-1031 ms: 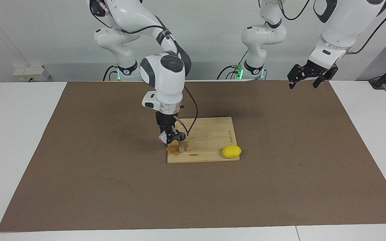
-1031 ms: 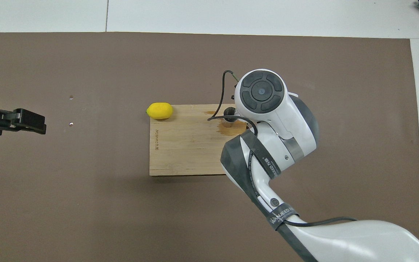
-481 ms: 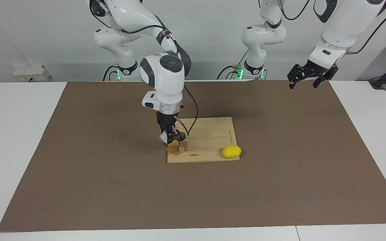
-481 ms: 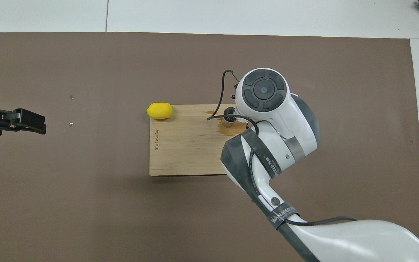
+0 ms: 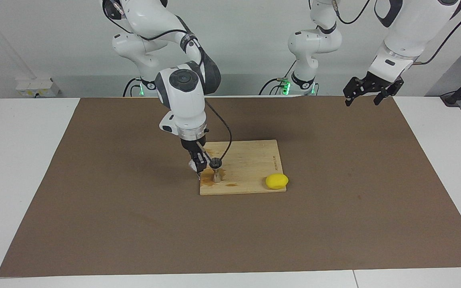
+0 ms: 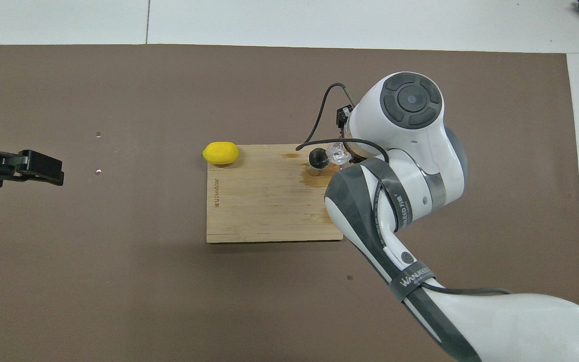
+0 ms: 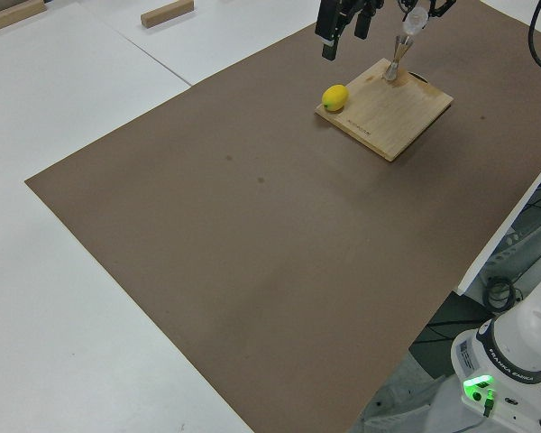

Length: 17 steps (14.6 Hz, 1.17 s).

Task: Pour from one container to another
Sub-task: 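Tilt the glass cup with the right gripper over the metal cup, then carry the glass cup with the right gripper back off the board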

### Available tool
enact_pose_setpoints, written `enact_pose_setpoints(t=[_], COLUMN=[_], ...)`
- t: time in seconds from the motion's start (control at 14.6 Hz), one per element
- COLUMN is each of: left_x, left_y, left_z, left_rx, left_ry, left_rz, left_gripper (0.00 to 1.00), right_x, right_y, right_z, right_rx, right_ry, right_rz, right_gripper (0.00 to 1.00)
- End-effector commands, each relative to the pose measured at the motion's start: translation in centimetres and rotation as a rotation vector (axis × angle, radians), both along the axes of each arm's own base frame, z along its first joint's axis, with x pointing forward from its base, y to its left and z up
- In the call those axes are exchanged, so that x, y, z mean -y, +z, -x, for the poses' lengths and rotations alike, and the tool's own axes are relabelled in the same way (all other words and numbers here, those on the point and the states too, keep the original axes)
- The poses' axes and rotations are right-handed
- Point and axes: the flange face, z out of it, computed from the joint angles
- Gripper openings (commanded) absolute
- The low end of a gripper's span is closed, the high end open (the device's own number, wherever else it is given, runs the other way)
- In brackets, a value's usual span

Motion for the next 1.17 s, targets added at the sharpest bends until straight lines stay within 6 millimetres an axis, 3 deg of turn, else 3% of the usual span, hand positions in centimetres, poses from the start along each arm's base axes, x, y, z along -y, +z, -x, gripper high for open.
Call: enact_pose_setpoints(t=[0.0,0.48,0.82,1.1], left_x=[-0.3,-0.3,-0.3,-0.3], left_y=[0.5,0.5,0.4,0.5], left_z=[0.7,0.7,0.7,0.7], left_rx=[-0.004,-0.005,-0.007,-0.005], left_ry=[-0.007,-0.007,-0.007,-0.007], left_rz=[-0.001,-0.001,-0.001,-0.001], left_gripper=[1.0,1.0,1.0,1.0], right_x=[1.3,9.4,17.9,22.3], right_y=[0.6,-0.9,-4.7,-8.0], right_z=[-0.4,-2.0,-1.3,0.0], right_rx=[-0.023,-0.118,-0.193,-0.222], right_ry=[-0.042,-0.217,-0.296,-0.321], right_rz=[-0.064,-0.244,-0.375,-0.446], right_gripper=[0.0,0.0,0.0,0.0])
